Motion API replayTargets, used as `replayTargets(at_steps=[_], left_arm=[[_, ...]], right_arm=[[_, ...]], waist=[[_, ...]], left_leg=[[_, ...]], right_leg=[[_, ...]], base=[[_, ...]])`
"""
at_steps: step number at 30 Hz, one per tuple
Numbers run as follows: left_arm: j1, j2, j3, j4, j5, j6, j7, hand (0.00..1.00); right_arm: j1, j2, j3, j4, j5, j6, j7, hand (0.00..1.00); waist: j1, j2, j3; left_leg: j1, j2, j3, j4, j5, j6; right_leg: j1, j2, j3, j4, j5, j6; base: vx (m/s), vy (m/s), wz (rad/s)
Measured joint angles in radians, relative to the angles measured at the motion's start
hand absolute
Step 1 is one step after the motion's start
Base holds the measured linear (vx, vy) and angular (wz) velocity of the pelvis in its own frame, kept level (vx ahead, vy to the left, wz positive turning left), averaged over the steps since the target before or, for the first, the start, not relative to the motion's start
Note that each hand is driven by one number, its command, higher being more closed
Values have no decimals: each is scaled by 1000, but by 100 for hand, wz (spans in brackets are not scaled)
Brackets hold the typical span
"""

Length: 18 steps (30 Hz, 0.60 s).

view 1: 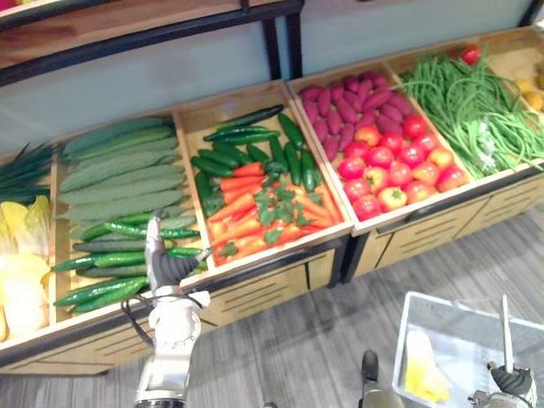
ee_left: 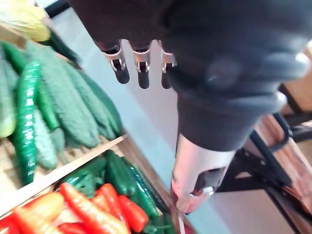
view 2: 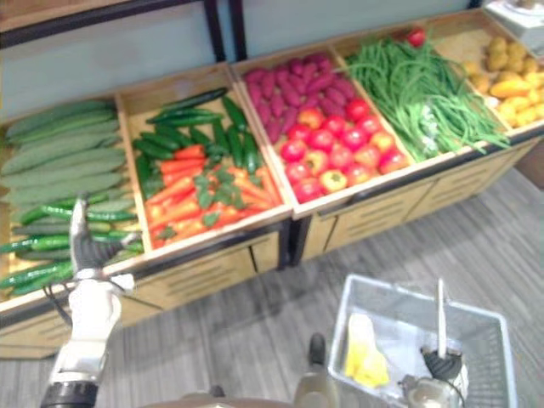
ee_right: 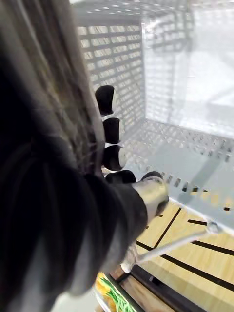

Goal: Pick vegetable in the basket

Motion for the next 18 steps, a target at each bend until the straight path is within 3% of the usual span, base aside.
replayTargets(at_steps=[9,18], left_arm=[[-32,153,2,23,85,-27,-87,0],[-92,248,-62,275,174,-19,-165,0]], right_arm=[[-2,-1,42,3,-1,8,36,100],[-42,-27,57,3,-2,8,40,100]], waist=[[-8,-10,0],[-26,-10,-1]], left_leg=[[32,-9,56,15,-31,3],[46,-19,49,12,-36,5]], right_leg=[[-4,2,55,-1,10,2],[-3,-5,57,-1,13,5]], base=[[-10,12,-20],[11,-1,-1]])
